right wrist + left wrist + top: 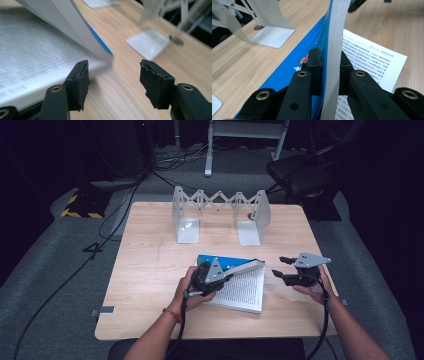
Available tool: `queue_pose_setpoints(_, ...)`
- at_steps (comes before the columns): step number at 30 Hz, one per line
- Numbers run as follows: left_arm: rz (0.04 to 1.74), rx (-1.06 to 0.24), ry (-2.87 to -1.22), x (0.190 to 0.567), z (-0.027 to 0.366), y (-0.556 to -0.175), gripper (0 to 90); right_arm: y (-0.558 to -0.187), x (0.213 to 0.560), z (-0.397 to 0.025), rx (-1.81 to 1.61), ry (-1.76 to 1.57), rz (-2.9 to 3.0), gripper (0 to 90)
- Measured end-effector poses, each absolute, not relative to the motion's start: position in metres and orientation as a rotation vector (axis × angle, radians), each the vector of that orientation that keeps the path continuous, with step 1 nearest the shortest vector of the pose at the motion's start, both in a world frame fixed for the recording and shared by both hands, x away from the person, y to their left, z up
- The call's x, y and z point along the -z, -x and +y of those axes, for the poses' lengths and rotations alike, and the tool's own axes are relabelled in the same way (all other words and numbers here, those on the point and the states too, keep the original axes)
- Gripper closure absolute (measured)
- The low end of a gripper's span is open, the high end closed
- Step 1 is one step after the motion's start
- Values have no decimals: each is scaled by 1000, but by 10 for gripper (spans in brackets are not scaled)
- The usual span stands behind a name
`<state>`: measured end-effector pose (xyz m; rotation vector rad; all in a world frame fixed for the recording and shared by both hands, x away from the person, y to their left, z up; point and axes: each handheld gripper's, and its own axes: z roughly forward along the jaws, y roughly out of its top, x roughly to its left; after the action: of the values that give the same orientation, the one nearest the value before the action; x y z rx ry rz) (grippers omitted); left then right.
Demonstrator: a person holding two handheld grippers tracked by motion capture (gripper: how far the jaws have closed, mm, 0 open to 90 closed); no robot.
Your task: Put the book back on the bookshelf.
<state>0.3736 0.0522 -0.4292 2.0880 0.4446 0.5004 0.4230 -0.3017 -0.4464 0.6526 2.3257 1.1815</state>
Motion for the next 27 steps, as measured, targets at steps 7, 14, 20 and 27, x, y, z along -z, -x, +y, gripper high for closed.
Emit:
queue_pose_setpoints(7, 461, -505, -2054, 427, 60, -372, 788, -438, 487, -287, -1133, -703, 2462, 417)
queue_pose_setpoints(14, 452, -488, -2033, 425, 64, -371, 788, -442, 498, -268, -1194, -699, 2508, 417)
queue_pose_setpoints(20, 438, -456, -1999, 424, 70, -373, 784, -440, 491, -269, -1388, -685, 2489, 540)
queue_pose_setpoints(27, 379, -304, -1892, 425, 54, -376, 771, -431, 454, -288, -1564, -669, 2313, 582)
